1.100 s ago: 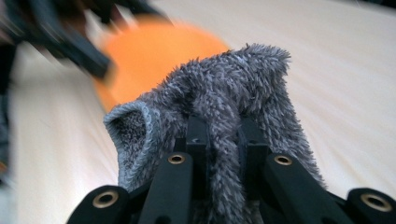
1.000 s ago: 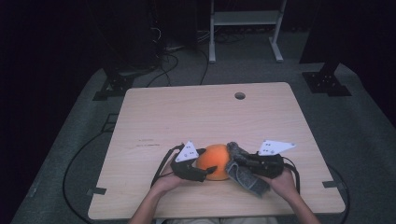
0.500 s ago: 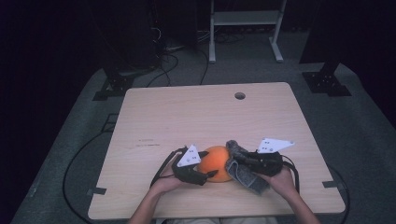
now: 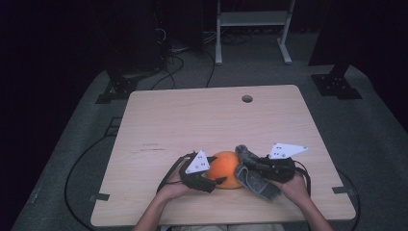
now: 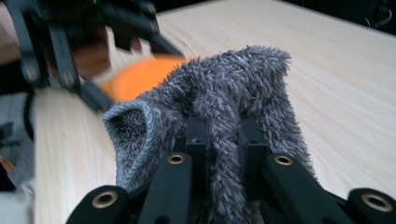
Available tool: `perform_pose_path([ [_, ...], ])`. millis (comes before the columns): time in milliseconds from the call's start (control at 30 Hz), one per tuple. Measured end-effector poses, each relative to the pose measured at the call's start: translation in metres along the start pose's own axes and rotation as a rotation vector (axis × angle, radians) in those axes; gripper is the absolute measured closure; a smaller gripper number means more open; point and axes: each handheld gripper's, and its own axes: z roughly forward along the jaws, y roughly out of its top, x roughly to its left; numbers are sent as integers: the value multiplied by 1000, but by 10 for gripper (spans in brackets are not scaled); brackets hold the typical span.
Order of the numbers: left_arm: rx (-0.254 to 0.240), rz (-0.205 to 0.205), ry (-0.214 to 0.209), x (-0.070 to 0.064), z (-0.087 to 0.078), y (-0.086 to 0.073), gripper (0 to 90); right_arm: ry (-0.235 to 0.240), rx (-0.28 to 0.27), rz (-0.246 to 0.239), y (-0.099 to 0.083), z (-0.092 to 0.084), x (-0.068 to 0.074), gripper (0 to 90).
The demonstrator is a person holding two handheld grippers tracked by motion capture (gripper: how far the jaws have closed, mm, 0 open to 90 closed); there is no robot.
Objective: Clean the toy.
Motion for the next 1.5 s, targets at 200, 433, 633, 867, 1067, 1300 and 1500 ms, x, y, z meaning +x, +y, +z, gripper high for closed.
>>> perform_pose_path([
  [200,14,-117,25,8,1,-1,90,7,31,-1,-4,9,0,775],
  [433,-2,-104,2,6,0,-2,223,7,65,11,-14,2,-4,774],
  [633,-6,-3,-9,0,0,-1,237,23,-8,-3,2,-2,2,775],
  [867,29,-173,-12,13,-1,-2,63,14,30,-7,-5,5,3,775],
  [1067,-8,-66,-7,4,-3,1,273,7,16,-9,-1,-7,1,775],
  [1300,24,19,3,-5,1,7,163,42,15,-80,14,10,18,775],
  [1500,-18,-115,-30,3,3,2,212,28,32,-47,4,1,8,776],
])
